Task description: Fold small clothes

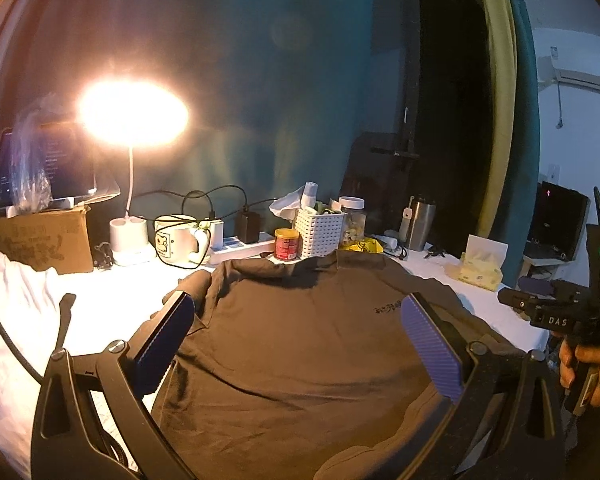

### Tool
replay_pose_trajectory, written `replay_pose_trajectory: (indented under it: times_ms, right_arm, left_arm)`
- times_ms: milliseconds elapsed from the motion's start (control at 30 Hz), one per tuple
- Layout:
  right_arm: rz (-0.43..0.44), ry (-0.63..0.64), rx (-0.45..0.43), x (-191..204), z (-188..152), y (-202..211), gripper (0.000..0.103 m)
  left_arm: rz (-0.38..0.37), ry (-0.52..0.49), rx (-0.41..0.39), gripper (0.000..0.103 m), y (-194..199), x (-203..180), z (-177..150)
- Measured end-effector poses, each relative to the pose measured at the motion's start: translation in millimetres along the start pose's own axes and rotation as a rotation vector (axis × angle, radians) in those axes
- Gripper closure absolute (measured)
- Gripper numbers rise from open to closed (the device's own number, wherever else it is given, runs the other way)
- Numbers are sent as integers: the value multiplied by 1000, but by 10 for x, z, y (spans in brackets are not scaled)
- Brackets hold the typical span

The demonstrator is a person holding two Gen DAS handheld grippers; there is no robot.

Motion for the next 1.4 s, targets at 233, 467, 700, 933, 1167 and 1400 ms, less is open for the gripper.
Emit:
replay_pose_trajectory:
  times_ms: [233,467,700,933,1167,1400]
  right_arm:
    - [-2,2,-1,13,14,-1,28]
    - [-2,4,-1,13,10,-14,27]
    - [-3,1,5,1,21,-48,28]
    - [-16,-17,30,-119,124,-186,28]
    - [-33,-45,52,-338,275,-377,28]
    - [-23,-49,83,-484,434,-594,28]
  left_arm:
    - [28,-7,-2,1,-14,-14,-2]
    - [34,-14,-1,1,-45,-35,9]
    - [18,11,11,1,-128,-12,47]
    - [12,4,35,1,-274,-40,148]
    - [2,7,65,1,-467,-60,311]
    - [21,3,120,1,-723,-90,442]
Point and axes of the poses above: each gripper's, at about its wrist camera, not at the fingertips, and y roughly against the way its jaws point, x to its left, z to its top, the point moved 2 cm from there along -y, roughly the way its jaws point, and after that the axes turned 12 degrees about x, right-handed, at the moved point
